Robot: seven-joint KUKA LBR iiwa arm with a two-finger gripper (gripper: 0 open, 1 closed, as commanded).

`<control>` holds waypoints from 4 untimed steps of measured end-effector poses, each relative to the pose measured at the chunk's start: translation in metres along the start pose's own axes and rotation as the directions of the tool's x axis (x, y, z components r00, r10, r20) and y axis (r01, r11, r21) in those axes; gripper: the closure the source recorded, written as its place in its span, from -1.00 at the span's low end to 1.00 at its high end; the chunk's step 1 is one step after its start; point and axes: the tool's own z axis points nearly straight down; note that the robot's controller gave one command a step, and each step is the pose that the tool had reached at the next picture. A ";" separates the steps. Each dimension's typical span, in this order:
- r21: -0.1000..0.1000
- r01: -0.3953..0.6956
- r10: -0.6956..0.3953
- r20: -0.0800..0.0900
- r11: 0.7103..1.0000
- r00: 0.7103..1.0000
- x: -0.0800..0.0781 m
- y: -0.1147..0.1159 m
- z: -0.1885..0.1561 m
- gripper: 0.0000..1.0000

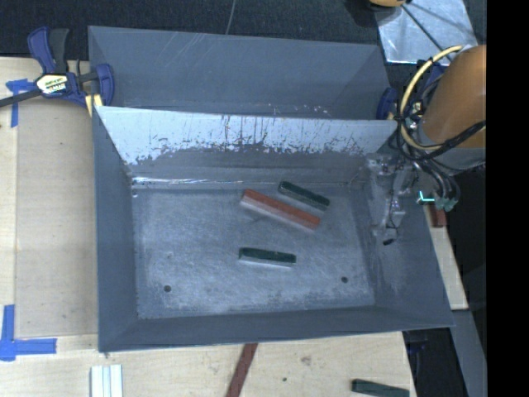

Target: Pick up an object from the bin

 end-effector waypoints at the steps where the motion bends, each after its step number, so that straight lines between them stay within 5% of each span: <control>1: 0.001 0.001 -0.001 0.005 1.000 1.000 -0.001 0.000 -0.003 -1.00; 3: 0.006 0.093 -0.093 0.016 0.996 0.996 -0.005 0.018 0.003 -1.00; 4: -0.001 0.127 -0.127 0.004 0.992 0.992 -0.004 0.039 0.057 -1.00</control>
Offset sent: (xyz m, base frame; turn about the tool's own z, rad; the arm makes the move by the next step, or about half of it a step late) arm 0.0083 0.0181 0.0029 -0.1238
